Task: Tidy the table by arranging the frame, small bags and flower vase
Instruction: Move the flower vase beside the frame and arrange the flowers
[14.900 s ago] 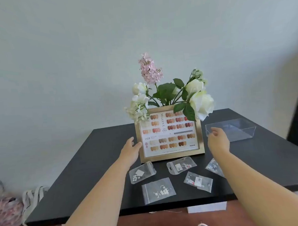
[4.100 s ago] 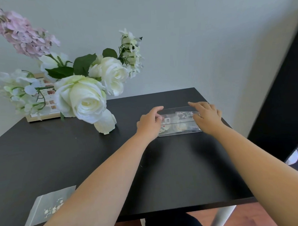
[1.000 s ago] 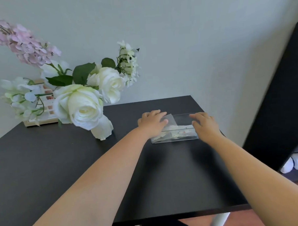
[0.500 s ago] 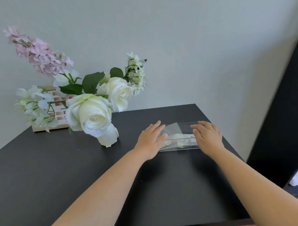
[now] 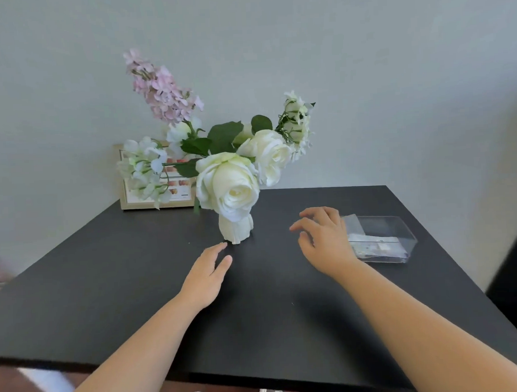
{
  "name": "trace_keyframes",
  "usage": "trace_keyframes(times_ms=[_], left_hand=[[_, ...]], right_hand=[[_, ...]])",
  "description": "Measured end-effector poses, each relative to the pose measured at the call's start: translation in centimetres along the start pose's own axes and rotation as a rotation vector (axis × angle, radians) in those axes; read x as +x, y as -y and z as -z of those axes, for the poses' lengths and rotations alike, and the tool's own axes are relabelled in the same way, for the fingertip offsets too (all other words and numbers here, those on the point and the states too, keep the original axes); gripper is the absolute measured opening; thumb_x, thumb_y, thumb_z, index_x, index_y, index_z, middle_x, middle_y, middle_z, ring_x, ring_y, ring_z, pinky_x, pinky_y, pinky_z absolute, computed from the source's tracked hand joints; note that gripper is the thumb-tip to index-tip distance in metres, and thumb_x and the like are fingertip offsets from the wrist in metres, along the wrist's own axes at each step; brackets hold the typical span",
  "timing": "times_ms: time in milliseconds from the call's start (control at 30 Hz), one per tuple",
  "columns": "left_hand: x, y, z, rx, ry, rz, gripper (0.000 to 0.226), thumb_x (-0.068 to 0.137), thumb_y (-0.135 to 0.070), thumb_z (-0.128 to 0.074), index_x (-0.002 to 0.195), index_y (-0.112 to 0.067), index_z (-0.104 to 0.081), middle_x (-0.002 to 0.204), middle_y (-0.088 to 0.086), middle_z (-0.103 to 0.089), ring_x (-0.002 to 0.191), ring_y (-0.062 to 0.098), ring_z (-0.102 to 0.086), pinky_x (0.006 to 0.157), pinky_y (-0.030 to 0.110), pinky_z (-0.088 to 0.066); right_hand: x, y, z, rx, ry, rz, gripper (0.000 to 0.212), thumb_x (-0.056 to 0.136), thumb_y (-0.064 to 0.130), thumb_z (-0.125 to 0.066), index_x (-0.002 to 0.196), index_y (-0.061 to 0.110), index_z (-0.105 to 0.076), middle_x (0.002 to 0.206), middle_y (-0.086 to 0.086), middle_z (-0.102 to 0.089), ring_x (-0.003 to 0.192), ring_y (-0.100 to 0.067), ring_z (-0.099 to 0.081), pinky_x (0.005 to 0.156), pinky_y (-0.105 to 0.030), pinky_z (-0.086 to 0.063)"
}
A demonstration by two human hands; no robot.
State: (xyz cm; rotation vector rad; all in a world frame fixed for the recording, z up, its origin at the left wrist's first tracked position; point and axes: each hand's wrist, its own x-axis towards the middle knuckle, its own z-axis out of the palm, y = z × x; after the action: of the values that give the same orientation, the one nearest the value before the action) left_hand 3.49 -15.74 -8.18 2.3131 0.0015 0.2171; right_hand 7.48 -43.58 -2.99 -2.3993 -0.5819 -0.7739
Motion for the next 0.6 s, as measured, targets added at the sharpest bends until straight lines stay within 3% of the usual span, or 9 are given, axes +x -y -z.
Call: trace_keyframes(times_ms=[100,200,300,400,533,600], left_hand=[[-0.9,1.6,2.1,-0.066,-0.080,0.094,0.046,0.101,-0.041,-0.044,0.144,-0.026,-0.042,0.142,-0.012,-0.047,0.126,0.006,-0.044,0.104,0.026,-0.031],[-1.2,1.9,3.1,-0.141,-0.104,0.119,0.041,0.100,-0.041,-0.045,0.139,-0.027,-0.048,0.132,-0.011,-0.056,0.121,0.006,-0.050,0.099,0.024,-0.034],[-0.5,1.7,3.9,-0.173,-0.082,0.108,0.040,0.099,-0.041,-0.046,0.136,-0.028,-0.050,0.123,-0.016,-0.058,0.115,0.000,-0.052,0.091,0.016,-0.034],[0.9,2.2,4.7,-0.193,-0.052,0.098,0.040,0.099,-0.040,-0.045,0.136,-0.028,-0.050,0.119,-0.022,-0.058,0.113,-0.003,-0.052,0.084,0.009,-0.034],[4.4,3.6,5.0,-0.219,-0.036,0.090,0.038,0.101,-0.032,-0.045,0.138,-0.025,-0.048,0.134,-0.013,-0.053,0.109,-0.005,-0.051,0.072,-0.001,-0.037],[6.5,3.5,4.9,-0.246,-0.005,0.092,0.040,0.101,-0.030,-0.048,0.141,-0.024,-0.046,0.137,-0.012,-0.051,0.112,-0.003,-0.050,0.076,0.001,-0.035]], right_hand=[[0.4,2.5,-3.1,0.114,0.131,-0.017,0.030,0.087,0.013,-0.054,0.110,0.026,-0.067,0.117,0.004,-0.058,0.111,-0.019,-0.043,0.095,-0.035,-0.040],[0.8,3.6,-6.0,0.281,0.296,-0.199,0.040,0.090,0.023,-0.052,0.129,0.030,-0.052,0.129,0.004,-0.050,0.110,-0.012,-0.044,0.092,-0.028,-0.041],[1.7,4.5,-8.4,0.409,0.333,-0.382,0.049,0.091,0.028,-0.056,0.137,0.030,-0.042,0.132,0.003,-0.047,0.107,-0.010,-0.049,0.086,-0.026,-0.040],[2.5,5.1,-10.5,0.463,0.300,-0.451,0.049,0.089,0.031,-0.060,0.135,0.030,-0.042,0.128,0.006,-0.050,0.101,-0.007,-0.054,0.082,-0.025,-0.042],[3.8,5.7,-12.2,0.523,0.248,-0.476,0.040,0.081,0.044,-0.064,0.113,0.037,-0.042,0.111,0.010,-0.055,0.093,-0.004,-0.056,0.066,-0.018,-0.041],[4.4,6.2,-12.8,0.612,0.204,-0.517,0.043,0.077,0.046,-0.067,0.112,0.026,-0.051,0.106,0.005,-0.061,0.090,-0.009,-0.060,0.069,-0.024,-0.049]])
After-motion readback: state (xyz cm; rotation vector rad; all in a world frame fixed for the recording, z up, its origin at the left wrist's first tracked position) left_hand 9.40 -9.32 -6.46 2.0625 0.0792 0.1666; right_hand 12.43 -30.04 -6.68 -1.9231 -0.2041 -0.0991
